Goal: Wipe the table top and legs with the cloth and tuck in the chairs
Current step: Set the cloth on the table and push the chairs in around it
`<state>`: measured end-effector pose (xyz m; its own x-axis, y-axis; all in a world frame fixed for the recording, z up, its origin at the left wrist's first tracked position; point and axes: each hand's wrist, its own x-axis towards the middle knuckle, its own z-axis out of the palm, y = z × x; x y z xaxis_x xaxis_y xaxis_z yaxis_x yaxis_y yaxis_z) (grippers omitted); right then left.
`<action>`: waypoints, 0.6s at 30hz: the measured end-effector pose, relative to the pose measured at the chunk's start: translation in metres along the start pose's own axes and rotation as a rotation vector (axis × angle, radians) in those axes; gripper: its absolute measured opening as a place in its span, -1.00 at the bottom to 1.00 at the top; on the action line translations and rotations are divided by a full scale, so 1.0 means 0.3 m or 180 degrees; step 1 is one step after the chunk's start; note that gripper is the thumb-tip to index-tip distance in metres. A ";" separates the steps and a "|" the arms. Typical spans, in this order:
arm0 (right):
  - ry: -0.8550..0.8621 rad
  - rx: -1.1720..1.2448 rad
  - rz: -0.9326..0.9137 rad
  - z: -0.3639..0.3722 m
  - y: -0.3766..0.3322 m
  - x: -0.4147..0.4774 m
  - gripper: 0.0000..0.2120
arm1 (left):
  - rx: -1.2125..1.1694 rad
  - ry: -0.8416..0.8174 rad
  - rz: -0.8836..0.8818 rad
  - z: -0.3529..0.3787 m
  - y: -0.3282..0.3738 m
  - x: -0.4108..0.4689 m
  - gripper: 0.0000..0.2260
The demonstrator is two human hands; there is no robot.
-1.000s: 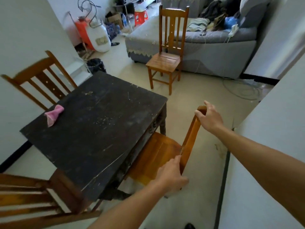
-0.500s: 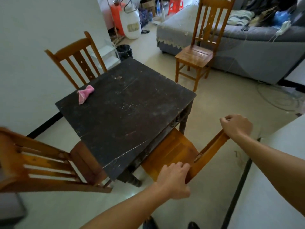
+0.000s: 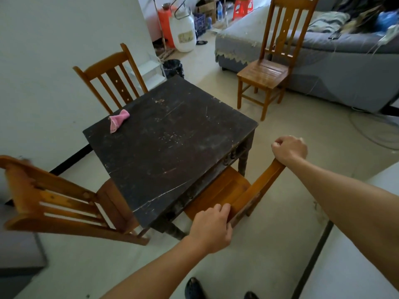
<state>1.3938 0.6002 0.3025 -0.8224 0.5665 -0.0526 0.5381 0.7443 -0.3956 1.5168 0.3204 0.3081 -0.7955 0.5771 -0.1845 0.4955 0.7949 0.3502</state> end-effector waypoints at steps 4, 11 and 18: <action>-0.0080 -0.0028 -0.0207 -0.007 -0.006 0.043 -0.76 | 0.0006 -0.0288 0.0005 0.003 0.003 0.044 -0.68; -0.0602 -0.0268 -0.0239 -0.047 0.002 0.075 -0.76 | -0.0797 -0.1576 -0.0268 -0.134 -0.050 0.233 -0.58; -0.1153 0.0342 -0.0223 -0.095 0.035 0.248 -0.69 | -0.0416 -0.0622 -0.0336 -0.311 -0.111 0.623 -0.66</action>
<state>1.3436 0.6603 0.3206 -0.8788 0.3397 -0.3352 0.4717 0.7245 -0.5025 1.3191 0.3844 0.3476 -0.7516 0.5275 -0.3960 0.3538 0.8291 0.4329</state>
